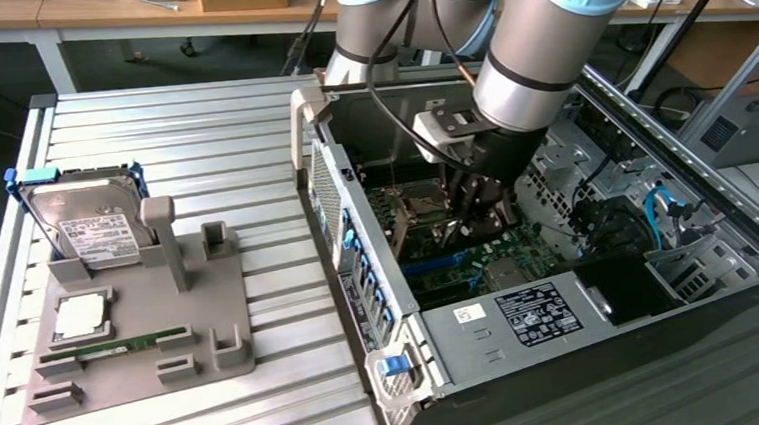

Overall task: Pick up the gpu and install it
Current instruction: 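Insert the gpu into the slot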

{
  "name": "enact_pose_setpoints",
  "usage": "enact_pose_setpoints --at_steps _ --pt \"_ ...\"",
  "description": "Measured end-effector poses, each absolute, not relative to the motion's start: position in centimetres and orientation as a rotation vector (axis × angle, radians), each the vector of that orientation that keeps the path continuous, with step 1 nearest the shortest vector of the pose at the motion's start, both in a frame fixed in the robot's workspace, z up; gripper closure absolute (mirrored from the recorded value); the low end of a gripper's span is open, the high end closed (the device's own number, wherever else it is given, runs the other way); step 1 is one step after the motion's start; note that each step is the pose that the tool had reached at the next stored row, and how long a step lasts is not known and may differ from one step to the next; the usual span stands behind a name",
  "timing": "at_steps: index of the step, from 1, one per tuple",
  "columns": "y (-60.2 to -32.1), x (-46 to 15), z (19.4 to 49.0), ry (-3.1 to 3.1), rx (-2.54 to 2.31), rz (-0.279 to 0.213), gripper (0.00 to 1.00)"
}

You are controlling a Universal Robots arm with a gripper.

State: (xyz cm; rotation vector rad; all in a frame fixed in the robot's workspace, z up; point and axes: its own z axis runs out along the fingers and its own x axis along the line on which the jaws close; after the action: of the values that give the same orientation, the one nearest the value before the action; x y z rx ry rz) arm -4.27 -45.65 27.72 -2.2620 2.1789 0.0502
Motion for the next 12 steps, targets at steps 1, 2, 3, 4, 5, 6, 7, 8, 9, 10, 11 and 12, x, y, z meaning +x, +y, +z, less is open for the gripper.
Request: enact_pose_setpoints --at_steps 1,2,3,4,5,6,7,8,9,10,11,12 --pt "-45.7 -4.3 27.7 2.179 -2.262 0.050 0.73" --pt "-45.8 -4.4 27.7 2.179 -2.262 0.050 0.73" --pt "-45.8 -4.5 27.7 2.179 -2.262 0.050 0.73" --pt "-45.9 -4.6 27.7 2.179 -2.262 0.050 0.73" --pt "-45.9 -4.7 27.7 2.179 -2.262 0.050 0.73" --pt "-45.9 -4.8 27.7 2.179 -2.262 0.050 0.73" --pt "-45.9 -5.0 27.7 2.179 -2.262 0.050 0.73" --pt "-45.9 -5.2 27.7 2.179 -2.262 0.050 0.73" --pt "-45.9 -5.3 27.7 2.179 -2.262 0.050 0.73" --pt "-45.9 -5.5 27.7 2.179 -2.262 0.050 0.73" --pt "-45.9 -5.7 27.7 2.179 -2.262 0.050 0.73" --pt "-45.9 -5.9 27.7 2.179 -2.262 0.050 0.73"
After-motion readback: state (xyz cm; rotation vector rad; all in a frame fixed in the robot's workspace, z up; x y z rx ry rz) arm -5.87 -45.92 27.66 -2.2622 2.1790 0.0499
